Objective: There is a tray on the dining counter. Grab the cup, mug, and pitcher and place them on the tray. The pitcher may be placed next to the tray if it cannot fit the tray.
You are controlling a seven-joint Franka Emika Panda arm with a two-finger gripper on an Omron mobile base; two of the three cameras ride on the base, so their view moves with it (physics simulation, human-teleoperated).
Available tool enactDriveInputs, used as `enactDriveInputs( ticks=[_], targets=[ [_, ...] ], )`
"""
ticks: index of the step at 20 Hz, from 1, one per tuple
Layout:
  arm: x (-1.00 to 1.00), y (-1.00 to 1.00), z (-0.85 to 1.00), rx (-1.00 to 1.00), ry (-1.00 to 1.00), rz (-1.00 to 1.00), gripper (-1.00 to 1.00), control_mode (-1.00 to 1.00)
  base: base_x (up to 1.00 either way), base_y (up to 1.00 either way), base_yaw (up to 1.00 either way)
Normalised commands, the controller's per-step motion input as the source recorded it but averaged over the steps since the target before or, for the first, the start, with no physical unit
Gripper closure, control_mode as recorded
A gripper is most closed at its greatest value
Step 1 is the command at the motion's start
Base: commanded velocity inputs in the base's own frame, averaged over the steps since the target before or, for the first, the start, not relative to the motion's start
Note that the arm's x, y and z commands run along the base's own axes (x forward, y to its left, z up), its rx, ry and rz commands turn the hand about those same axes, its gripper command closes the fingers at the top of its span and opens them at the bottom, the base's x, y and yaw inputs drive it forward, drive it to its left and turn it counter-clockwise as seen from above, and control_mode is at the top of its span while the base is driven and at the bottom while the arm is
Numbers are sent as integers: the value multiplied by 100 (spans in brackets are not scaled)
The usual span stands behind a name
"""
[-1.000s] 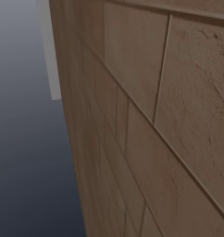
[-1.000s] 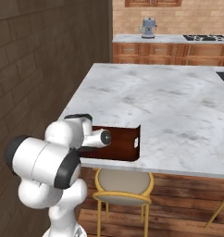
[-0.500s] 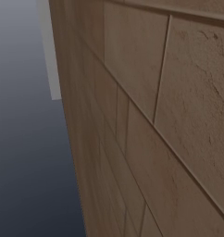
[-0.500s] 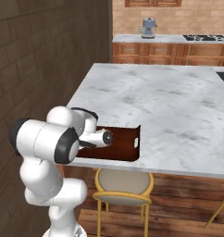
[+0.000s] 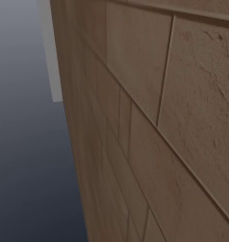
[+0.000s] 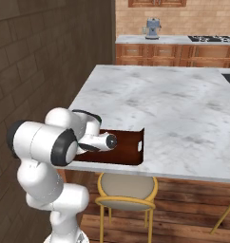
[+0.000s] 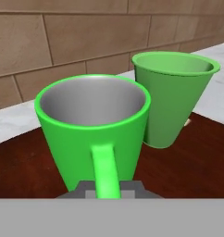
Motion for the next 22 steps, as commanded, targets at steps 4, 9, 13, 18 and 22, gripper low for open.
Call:
enactDriveInputs(
  ticks=[4, 9, 13, 18, 22],
  targets=[
    [0, 0, 0, 0, 0, 0, 100, -100, 0, 0, 0],
    [0, 0, 0, 0, 0, 0, -100, -100, 0, 0, 0],
    [0, 0, 0, 0, 0, 0, -100, -100, 0, 0, 0],
    [0, 0, 0, 0, 0, 0, -100, -100, 0, 0, 0],
    [-2, 0, 23, 0, 0, 0, -100, -100, 0, 0, 0]
  ],
)
